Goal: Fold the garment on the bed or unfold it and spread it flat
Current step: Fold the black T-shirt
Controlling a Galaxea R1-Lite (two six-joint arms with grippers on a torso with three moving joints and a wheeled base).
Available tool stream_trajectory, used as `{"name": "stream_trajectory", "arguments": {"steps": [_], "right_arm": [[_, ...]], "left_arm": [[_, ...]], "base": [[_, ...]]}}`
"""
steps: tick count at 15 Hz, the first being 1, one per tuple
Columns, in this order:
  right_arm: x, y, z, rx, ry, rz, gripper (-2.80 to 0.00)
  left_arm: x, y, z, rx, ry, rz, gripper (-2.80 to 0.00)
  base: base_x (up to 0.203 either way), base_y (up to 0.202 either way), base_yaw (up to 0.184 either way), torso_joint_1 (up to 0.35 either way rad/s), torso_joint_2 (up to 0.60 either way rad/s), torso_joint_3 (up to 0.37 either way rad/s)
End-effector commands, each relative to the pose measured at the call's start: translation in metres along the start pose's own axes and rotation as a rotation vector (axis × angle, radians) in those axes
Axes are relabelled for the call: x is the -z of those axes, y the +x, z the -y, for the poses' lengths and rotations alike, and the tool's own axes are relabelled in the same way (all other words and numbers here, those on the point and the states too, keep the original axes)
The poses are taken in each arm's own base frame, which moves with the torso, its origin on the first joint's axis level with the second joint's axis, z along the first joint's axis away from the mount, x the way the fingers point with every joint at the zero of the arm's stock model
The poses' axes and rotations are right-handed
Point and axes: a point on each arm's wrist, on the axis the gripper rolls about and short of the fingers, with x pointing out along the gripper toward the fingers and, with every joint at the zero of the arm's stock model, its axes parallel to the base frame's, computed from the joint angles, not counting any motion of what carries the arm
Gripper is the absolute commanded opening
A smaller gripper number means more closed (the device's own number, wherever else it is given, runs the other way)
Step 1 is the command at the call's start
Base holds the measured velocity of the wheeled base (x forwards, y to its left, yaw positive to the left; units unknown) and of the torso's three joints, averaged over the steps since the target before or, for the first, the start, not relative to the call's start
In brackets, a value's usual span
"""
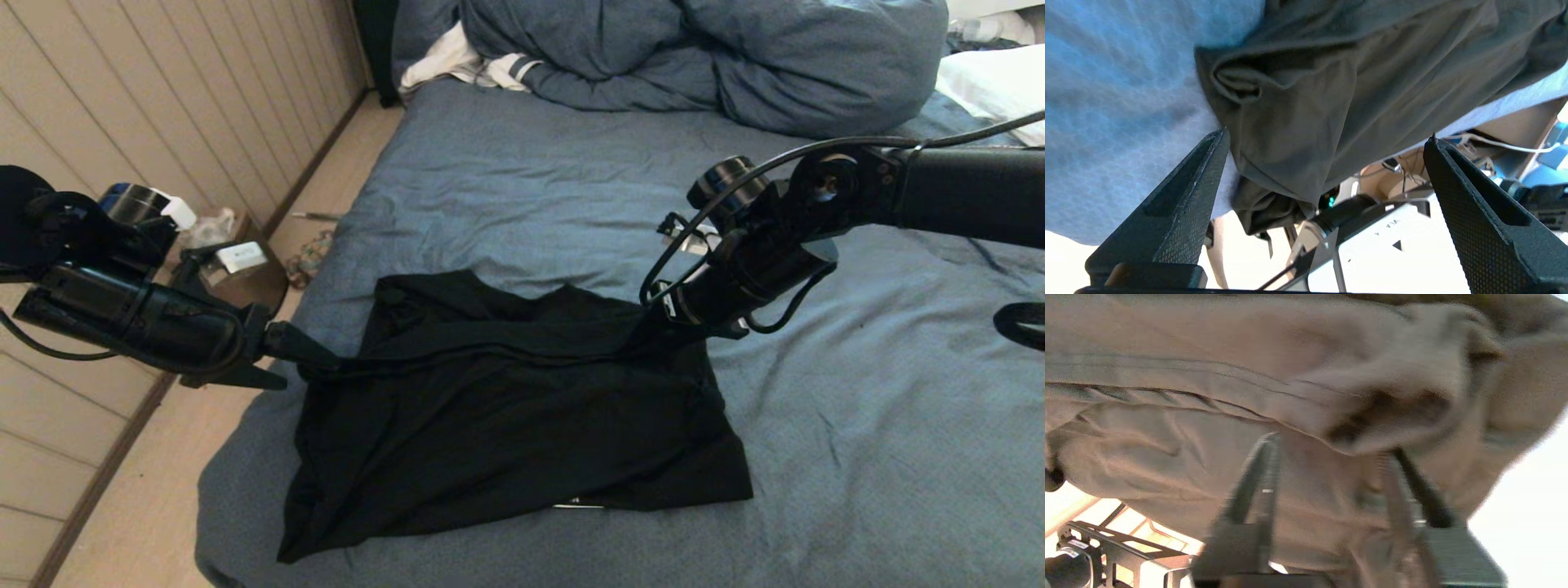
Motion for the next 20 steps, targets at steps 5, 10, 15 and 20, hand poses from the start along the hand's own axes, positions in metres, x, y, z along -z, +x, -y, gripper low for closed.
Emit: {"name": "stream_trajectory", "arguments": {"steps": [5, 10, 15, 20], "right_arm": [[-0.005, 0.005, -0.007, -0.028, -0.004, 0.055, -2.8], [-0.024, 0.007, -0.011, -0.081, 0.064, 0.222, -2.8], [-0.054, 0.035, -0.008, -0.076, 0.106, 0.489, -2.8], [-0.072, 0.047, 0.002, -0.031, 0.109, 0.679, -2.8]], "left_arm": [[0.011, -0.004, 0.003, 0.036, -0.011, -0.013, 0.0], [0.018, -0.007, 0.006, 0.063, -0.014, -0.016, 0.0], [0.023, -0.009, 0.008, 0.069, -0.006, -0.006, 0.0], [0.023, -0.004, 0.008, 0.081, -0.003, -0.018, 0.0]], "base": [[0.0, 0.0, 0.0, 0.0, 0.0, 0.0], [0.0, 0.0, 0.0, 0.0, 0.0, 0.0], [0.0, 0.0, 0.0, 0.0, 0.0, 0.0], [0.0, 0.0, 0.0, 0.0, 0.0, 0.0]]}}
